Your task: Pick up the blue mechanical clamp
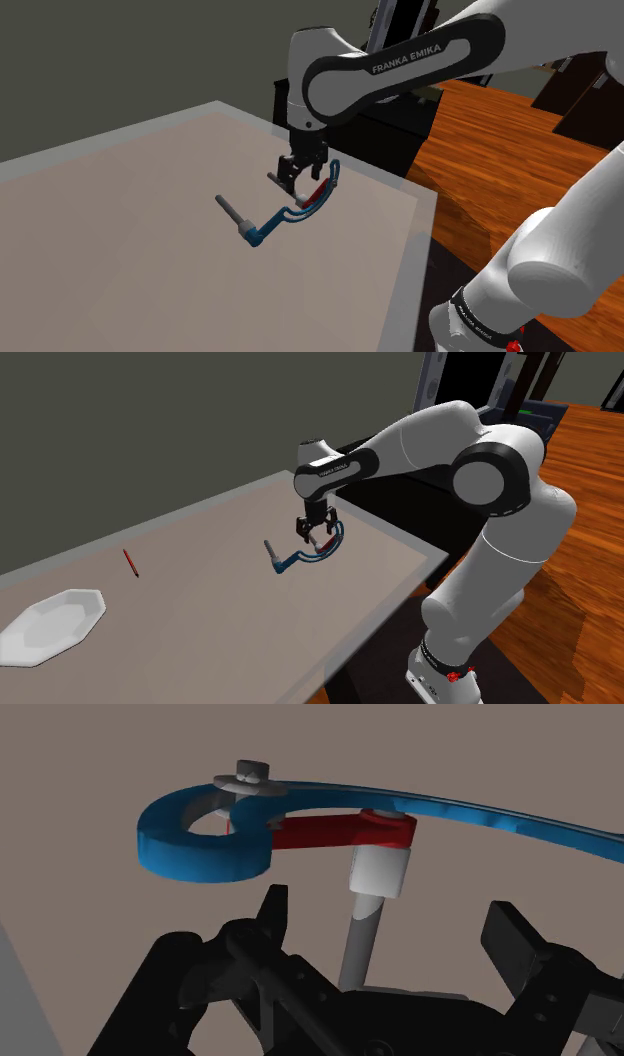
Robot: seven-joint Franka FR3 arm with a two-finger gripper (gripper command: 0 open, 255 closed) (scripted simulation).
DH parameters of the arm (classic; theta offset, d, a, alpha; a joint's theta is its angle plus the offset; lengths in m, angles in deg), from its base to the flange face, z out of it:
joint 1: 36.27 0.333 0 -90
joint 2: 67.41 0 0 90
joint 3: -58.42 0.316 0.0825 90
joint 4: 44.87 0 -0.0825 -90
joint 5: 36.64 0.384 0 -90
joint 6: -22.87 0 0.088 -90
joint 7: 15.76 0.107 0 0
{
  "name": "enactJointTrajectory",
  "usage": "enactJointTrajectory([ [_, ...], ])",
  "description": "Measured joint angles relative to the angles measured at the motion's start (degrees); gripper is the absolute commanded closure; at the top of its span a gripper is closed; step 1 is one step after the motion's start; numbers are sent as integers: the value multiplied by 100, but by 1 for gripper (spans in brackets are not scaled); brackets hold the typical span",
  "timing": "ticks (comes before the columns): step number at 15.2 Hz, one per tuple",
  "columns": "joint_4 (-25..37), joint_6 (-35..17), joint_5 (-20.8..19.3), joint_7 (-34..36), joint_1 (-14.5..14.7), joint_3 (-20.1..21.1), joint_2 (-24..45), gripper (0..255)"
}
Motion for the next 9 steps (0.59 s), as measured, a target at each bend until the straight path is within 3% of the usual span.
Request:
enactJointTrajectory([
  [5,-172,-375,-75,60,7,13,218,0],
  [6,-188,-404,-80,61,6,13,232,255],
  [9,-201,-430,-84,62,5,12,240,255],
])
